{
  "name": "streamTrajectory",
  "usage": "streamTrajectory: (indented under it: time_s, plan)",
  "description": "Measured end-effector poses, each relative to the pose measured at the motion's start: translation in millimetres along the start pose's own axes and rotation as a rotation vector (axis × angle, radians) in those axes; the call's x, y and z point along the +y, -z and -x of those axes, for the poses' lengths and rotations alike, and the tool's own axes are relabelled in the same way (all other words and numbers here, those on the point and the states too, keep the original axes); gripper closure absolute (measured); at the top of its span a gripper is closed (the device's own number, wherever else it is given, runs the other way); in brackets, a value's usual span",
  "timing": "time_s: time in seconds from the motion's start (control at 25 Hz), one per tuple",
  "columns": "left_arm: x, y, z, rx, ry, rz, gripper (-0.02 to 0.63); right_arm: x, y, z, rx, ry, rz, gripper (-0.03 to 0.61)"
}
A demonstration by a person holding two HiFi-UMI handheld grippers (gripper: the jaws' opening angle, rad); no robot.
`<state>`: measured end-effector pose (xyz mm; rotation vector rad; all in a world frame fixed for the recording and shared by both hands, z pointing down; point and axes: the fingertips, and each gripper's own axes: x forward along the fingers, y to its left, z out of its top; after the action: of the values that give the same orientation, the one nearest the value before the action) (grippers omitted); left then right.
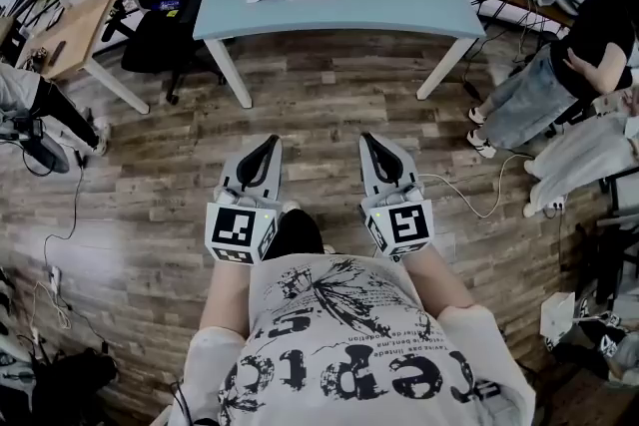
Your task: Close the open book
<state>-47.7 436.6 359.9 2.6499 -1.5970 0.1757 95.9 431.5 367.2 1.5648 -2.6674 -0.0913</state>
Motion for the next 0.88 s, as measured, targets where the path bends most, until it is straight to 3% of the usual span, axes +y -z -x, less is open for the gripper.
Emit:
streamTrajectory:
  time_s: [0.36, 0.88]
  plan:
    - [78, 9, -88, -0.003, -0.038, 0.061, 0.597, -41, 22, -95, 0.036, 0.041, 0.002, 0.568]
    - [263, -17, -323, 0.033, 0.016, 0.084, 0.595, -135, 17, -378, 0.05, 0.091, 0.015, 0.568]
